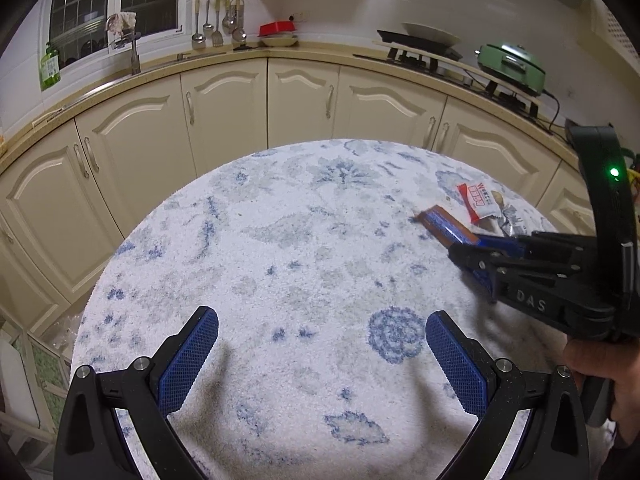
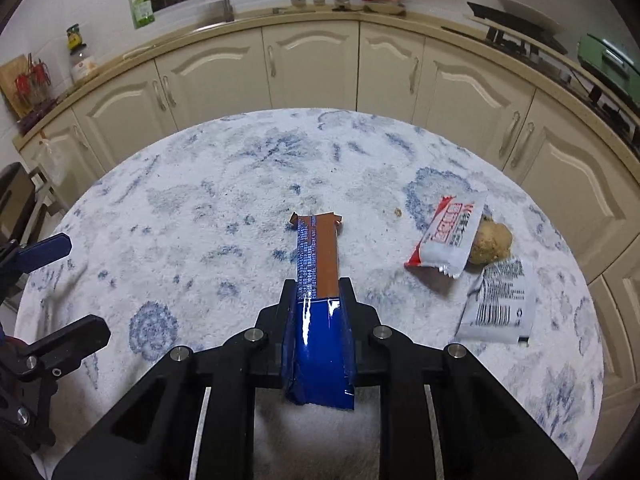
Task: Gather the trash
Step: 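Grasp the red-and-blue snack bar with right tool while left tool grasps the red-white wrapper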
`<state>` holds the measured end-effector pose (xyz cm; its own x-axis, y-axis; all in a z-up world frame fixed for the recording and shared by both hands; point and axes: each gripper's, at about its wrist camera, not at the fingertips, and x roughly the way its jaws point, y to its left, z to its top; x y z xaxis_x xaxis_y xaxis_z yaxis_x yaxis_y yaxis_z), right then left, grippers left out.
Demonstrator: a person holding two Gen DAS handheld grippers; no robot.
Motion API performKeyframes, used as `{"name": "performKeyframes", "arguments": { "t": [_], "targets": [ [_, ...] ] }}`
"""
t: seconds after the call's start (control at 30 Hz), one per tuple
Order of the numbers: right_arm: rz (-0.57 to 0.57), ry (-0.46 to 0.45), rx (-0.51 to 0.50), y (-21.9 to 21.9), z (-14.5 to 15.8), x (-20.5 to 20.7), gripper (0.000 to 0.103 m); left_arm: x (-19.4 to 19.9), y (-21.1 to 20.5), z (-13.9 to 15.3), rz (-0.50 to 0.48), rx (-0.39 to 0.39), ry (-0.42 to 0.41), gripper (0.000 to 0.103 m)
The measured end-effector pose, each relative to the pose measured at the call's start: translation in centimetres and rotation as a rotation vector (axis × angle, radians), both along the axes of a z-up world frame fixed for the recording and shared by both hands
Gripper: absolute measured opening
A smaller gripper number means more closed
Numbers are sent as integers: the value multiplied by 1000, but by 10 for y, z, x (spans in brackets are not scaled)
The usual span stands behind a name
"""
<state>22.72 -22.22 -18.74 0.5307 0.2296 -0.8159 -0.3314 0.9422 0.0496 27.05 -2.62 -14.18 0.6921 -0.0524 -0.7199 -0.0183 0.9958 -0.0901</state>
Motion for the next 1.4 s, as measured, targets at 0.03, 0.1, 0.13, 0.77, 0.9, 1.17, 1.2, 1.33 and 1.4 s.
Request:
{"name": "performKeyframes", "arguments": {
  "t": [0.03,0.1,0.13,0.77,0.9,1.17,1.2,1.33,1.4],
  "targets": [
    [-10,7,27,-4,1,-6,19,-1,-2,2,-4,5,-3,102],
    [-34,11,78,-14,5,-15,19,-3,-5,5,-10,12,-10,102],
    [-55,5,102,-21,8,-24,19,-3,-8,7,-16,15,-15,102],
    [-325,-71,262,-159,36,-84,19,93,-134,14,-182,162,-46,102],
    [-336,-77,283,-173,37,-76,19,143,-151,-3,-201,204,-25,102],
    [-341,-71,302,-177,33,-59,19,215,-158,-39,-304,131,76,65],
    [-340,-69,301,-175,32,-58,19,222,-155,-41,-317,91,79,58],
    [-340,-66,298,-169,32,-58,19,233,-148,-47,-312,67,85,32],
    [-341,-67,297,-167,33,-59,19,231,-145,-51,-310,57,84,29]
  ]
}}
